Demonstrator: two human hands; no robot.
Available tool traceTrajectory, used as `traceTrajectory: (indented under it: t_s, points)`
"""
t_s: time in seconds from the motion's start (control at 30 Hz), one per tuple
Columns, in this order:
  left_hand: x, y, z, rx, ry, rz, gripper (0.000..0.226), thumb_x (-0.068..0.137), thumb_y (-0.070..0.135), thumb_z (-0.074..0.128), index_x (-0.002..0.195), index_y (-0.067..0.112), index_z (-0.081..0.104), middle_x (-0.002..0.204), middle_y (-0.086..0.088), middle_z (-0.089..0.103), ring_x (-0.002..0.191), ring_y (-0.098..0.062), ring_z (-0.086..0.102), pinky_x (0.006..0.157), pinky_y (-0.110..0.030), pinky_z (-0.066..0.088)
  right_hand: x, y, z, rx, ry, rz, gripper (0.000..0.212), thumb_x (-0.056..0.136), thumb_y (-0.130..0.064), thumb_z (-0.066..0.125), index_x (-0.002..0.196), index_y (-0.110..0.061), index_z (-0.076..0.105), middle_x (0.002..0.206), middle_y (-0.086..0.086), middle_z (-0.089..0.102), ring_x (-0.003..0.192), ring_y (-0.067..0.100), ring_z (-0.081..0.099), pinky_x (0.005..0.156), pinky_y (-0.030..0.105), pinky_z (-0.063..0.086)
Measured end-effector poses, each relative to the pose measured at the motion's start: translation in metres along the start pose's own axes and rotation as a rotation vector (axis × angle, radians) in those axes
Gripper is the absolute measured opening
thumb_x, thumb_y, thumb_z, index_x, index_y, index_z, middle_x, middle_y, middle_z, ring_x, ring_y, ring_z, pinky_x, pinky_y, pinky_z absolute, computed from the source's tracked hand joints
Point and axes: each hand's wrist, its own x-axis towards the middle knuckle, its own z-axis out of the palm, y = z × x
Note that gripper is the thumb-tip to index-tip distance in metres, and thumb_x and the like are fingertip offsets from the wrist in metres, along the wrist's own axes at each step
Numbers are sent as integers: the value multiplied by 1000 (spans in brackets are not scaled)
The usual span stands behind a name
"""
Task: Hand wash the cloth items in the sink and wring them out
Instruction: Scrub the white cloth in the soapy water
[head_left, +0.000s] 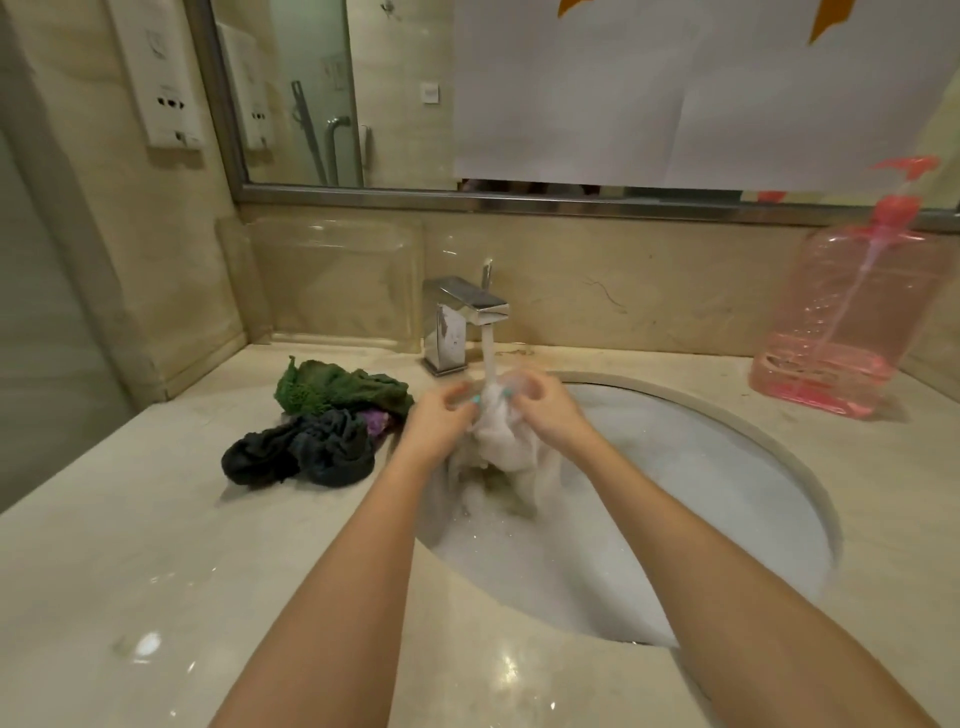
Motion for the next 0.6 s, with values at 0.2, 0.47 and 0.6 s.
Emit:
traceTrajectory:
  t_s: [0.2, 0.47, 0.6]
  points:
    - [10, -6, 4, 213, -111, 24, 45, 96, 37, 58, 137, 19, 51, 125, -5, 58, 112, -23, 57, 95, -36, 49, 12, 1, 2, 94, 39, -1, 25, 98, -8, 46, 112, -16, 66, 109, 1, 66, 101, 15, 59, 77, 22, 45]
    - [10, 0, 5, 68, 76, 86, 11, 96, 26, 59, 87, 21, 58, 92, -6, 67, 84, -26, 66, 72, -43, 56, 7, 5, -10, 185, -57, 39, 15, 96, -18, 59, 105, -7, 60, 86, 0, 56, 76, 11, 53, 64, 23, 42]
    - [2, 17, 14, -406, 15, -54, 11, 99, 20, 55, 99, 10, 56, 99, -9, 68, 83, -19, 70, 66, -29, 59, 0, 23, -32, 156, -154, 118, 26, 93, -17, 62, 113, -1, 63, 98, 6, 65, 84, 17, 61, 75, 32, 47]
